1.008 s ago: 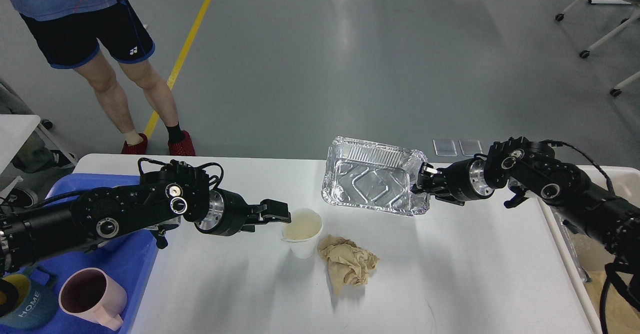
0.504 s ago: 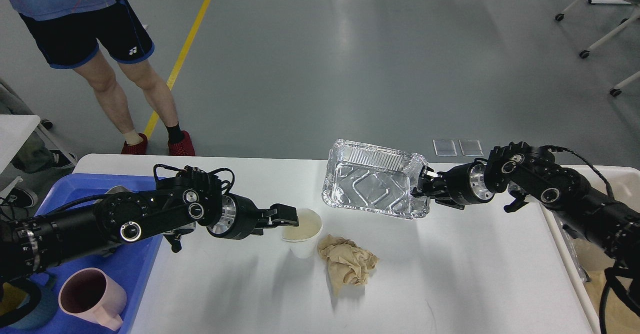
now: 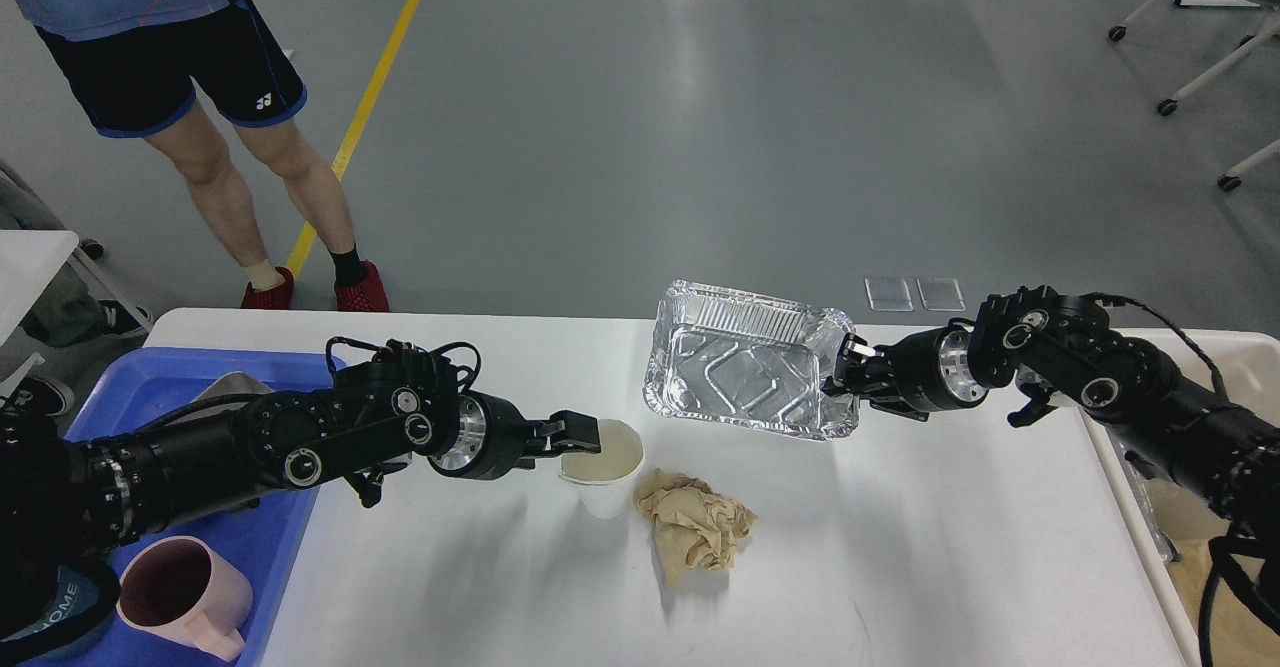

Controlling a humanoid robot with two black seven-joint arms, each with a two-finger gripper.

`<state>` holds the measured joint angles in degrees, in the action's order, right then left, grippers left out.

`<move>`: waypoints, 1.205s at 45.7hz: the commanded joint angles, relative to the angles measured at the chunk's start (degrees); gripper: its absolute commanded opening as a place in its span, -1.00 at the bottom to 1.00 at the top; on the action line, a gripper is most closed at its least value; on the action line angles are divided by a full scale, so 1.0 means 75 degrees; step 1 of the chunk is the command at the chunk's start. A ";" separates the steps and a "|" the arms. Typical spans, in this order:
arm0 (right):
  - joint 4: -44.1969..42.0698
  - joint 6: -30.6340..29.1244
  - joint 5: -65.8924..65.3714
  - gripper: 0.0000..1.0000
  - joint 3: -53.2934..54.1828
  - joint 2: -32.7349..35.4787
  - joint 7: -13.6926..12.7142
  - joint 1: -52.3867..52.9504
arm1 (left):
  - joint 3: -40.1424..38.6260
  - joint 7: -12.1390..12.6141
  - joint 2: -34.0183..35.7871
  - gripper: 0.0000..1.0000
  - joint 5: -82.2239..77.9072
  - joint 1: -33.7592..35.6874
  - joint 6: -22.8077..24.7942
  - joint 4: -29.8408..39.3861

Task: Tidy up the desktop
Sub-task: 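Grasp the paper cup with the left gripper and lift it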

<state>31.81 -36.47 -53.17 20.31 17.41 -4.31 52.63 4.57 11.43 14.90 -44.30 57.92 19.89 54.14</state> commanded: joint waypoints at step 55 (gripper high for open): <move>0.0012 0.0011 0.0000 -1.00 0.0128 0.0105 0.0012 -0.0127 | -0.0269 0.0714 0.5576 -0.97 0.0596 0.1344 0.0895 0.4943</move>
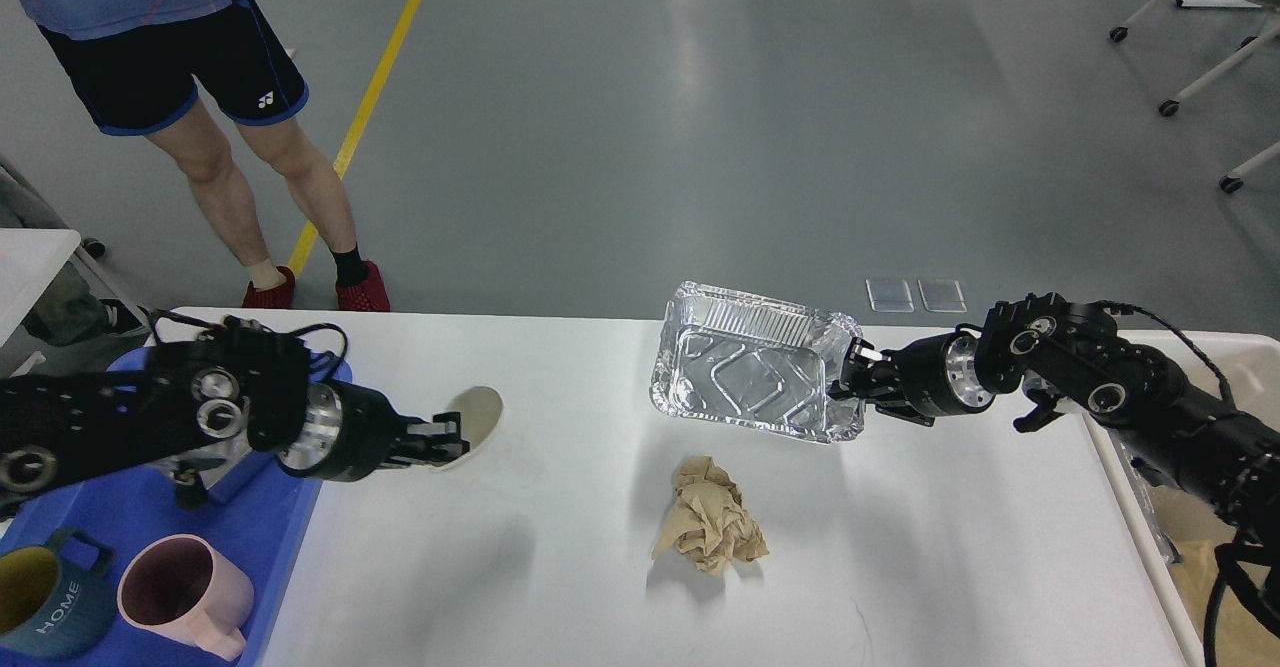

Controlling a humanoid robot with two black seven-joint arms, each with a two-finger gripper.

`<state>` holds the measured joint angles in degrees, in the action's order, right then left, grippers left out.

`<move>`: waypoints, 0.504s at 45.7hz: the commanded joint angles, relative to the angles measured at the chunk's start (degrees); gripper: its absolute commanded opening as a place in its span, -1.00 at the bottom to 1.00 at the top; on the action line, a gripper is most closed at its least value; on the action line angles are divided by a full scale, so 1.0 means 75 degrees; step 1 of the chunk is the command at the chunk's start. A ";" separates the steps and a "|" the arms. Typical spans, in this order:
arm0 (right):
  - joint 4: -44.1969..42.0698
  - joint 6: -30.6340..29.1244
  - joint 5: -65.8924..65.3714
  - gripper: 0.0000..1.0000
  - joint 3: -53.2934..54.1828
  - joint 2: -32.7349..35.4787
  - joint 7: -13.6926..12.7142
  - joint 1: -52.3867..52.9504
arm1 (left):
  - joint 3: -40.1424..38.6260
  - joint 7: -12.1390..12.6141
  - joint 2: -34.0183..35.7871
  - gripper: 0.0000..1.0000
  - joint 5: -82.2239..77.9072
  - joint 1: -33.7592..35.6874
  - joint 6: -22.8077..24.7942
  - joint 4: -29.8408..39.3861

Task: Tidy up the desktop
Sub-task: 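Grasp the paper cup with the left gripper and lift it, then swing the held cup over the foil tray and lower it in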

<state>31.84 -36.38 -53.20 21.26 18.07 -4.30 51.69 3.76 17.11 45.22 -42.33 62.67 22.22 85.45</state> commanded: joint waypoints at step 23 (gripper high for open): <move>0.0208 0.0128 0.0004 -1.00 0.0001 -0.0066 -0.0012 0.0057 | -0.1579 -0.0078 0.4272 -0.95 0.0863 0.2250 0.3119 0.0817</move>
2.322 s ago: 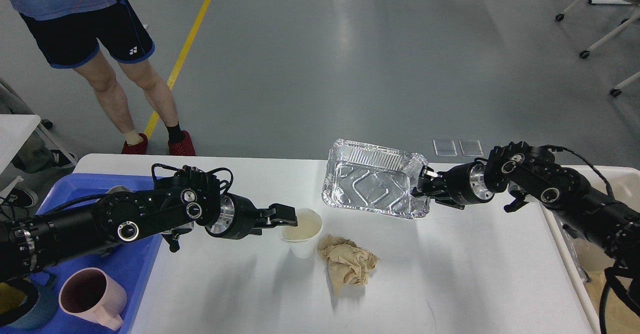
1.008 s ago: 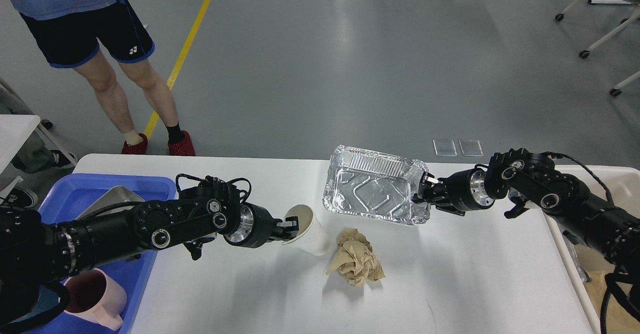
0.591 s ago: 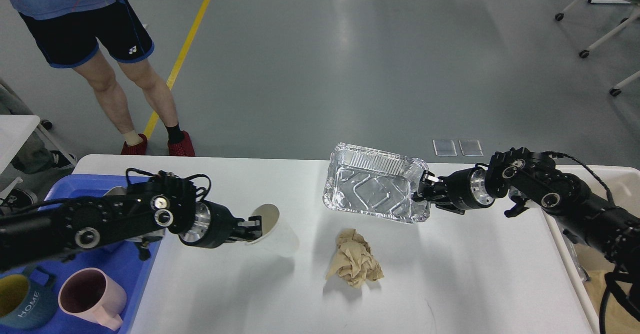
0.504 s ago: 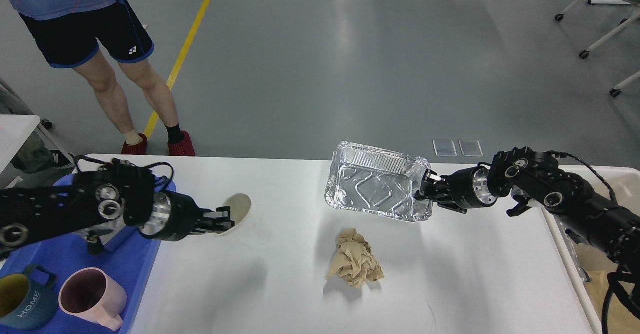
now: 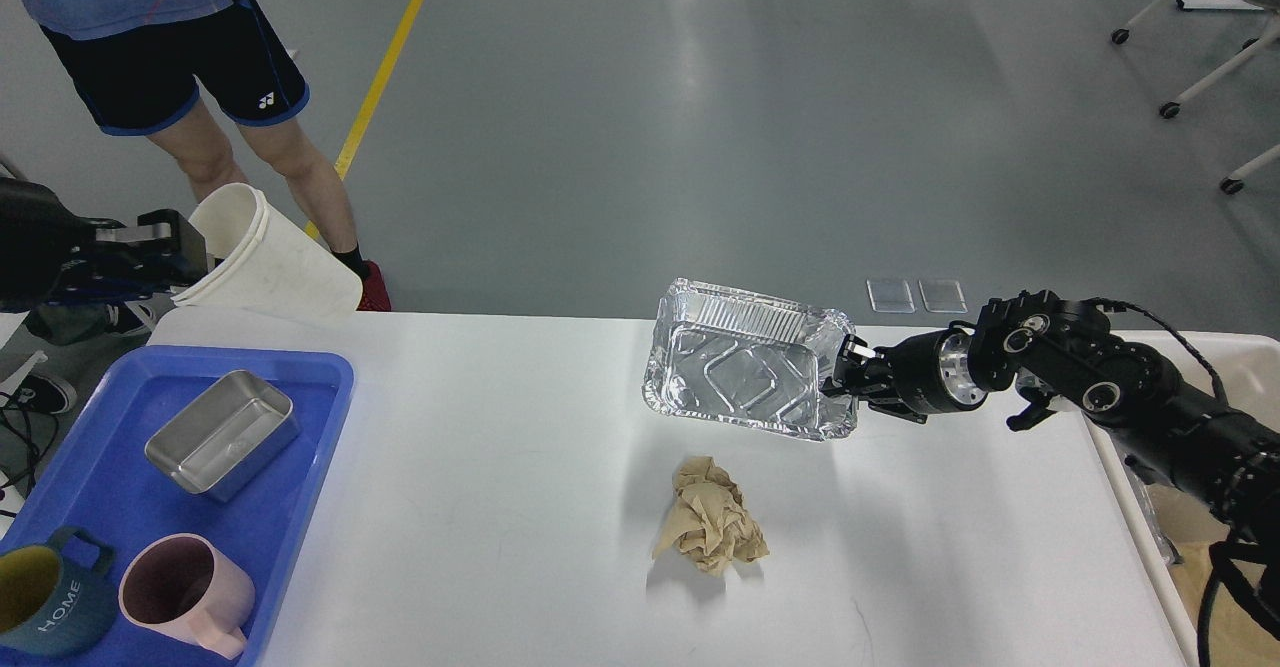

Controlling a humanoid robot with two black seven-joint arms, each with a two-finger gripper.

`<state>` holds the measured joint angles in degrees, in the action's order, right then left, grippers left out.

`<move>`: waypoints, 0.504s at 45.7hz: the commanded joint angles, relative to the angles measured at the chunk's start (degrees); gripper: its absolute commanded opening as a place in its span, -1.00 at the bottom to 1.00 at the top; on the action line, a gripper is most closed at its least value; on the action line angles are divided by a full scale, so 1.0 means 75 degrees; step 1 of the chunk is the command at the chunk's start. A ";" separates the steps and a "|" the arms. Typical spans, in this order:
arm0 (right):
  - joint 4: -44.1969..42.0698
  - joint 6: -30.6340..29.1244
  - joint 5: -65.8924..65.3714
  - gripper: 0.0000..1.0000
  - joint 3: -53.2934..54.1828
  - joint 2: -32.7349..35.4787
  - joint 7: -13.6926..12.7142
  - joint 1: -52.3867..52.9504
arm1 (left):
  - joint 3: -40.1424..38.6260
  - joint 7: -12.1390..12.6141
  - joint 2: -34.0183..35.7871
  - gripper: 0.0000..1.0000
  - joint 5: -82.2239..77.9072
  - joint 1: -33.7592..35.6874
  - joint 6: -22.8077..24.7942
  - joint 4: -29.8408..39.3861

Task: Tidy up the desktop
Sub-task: 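Swing the held cup over the foil tray and lower it in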

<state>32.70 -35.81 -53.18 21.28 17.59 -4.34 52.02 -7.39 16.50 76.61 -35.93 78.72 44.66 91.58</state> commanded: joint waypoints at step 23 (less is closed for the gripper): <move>0.0351 0.0110 -0.0011 -1.00 -0.0002 0.0010 -0.0019 0.0096 | -0.0070 0.0085 -0.2642 -0.93 -0.0026 0.1117 0.0010 -0.1018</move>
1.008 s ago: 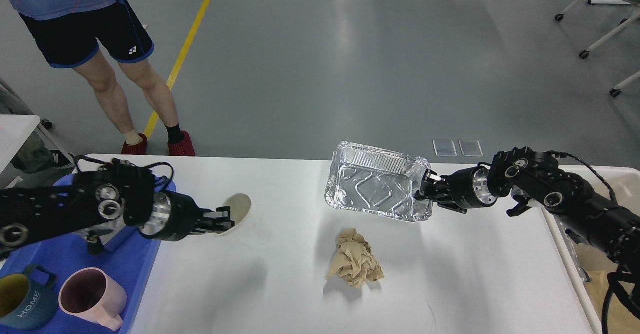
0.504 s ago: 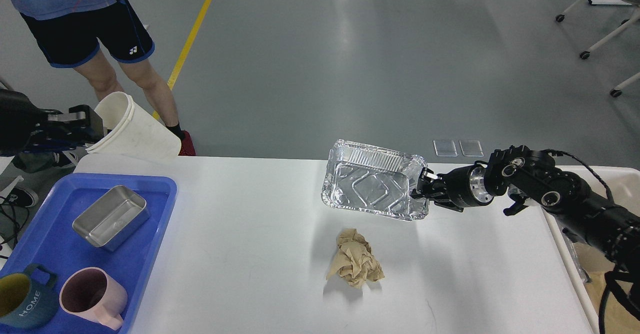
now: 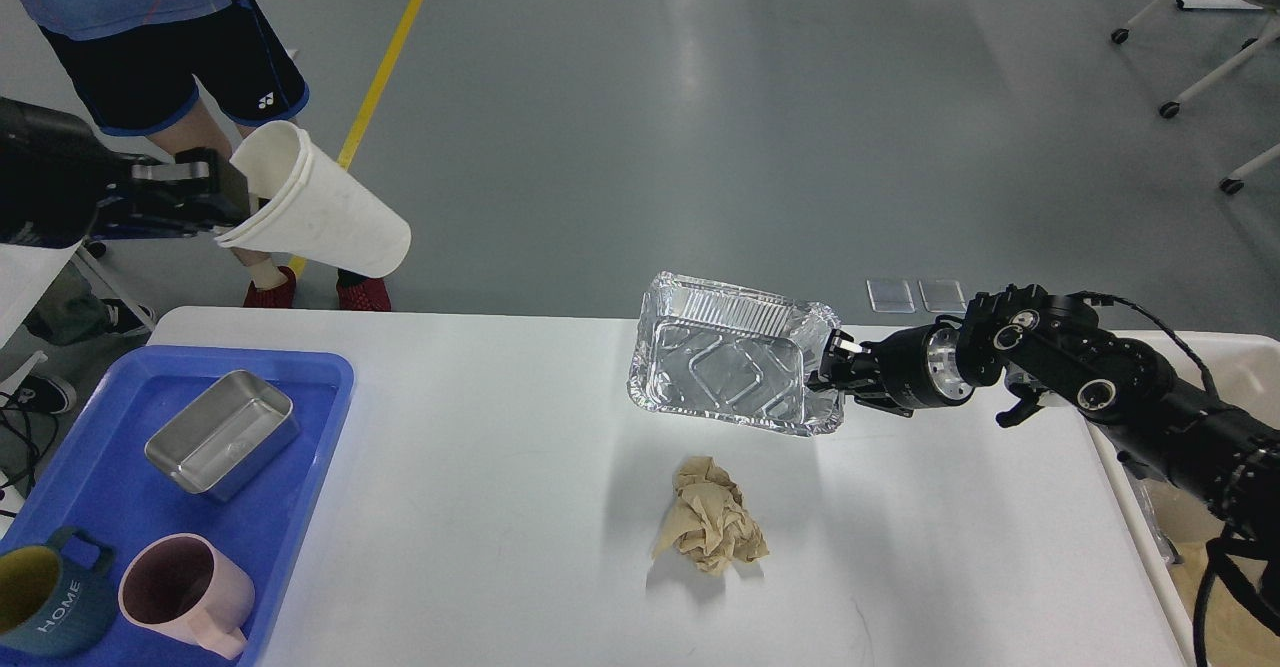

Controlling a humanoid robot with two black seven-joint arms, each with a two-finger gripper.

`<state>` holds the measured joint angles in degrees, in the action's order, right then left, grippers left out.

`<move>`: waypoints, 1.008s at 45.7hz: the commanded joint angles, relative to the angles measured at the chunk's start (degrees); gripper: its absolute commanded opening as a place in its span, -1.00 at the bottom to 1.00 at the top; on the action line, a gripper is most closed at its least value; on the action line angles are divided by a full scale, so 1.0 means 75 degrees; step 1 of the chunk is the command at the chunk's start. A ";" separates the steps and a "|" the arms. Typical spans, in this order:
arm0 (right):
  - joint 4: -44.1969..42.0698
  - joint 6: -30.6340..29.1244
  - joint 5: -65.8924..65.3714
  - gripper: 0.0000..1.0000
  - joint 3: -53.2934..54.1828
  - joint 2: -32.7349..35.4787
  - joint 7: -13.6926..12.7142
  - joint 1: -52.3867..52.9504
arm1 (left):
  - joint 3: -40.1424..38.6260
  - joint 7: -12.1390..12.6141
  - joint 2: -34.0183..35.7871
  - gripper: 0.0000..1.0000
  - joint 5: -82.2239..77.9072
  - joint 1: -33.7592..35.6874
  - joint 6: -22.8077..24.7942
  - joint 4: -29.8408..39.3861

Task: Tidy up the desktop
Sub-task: 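Swing the held cup over the foil tray and lower it in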

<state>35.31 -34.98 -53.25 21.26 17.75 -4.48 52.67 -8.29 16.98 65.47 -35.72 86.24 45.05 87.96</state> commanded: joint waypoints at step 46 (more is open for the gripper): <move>0.0307 0.0258 -0.0002 -1.00 0.0001 0.0012 0.0011 -0.0121 | 0.1234 0.0021 -0.9315 -0.89 -0.0628 -0.0752 -0.1225 -0.6455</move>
<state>37.17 -33.19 -53.26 21.27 17.72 -4.39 51.77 0.92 17.16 -2.34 -40.37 81.58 37.50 40.03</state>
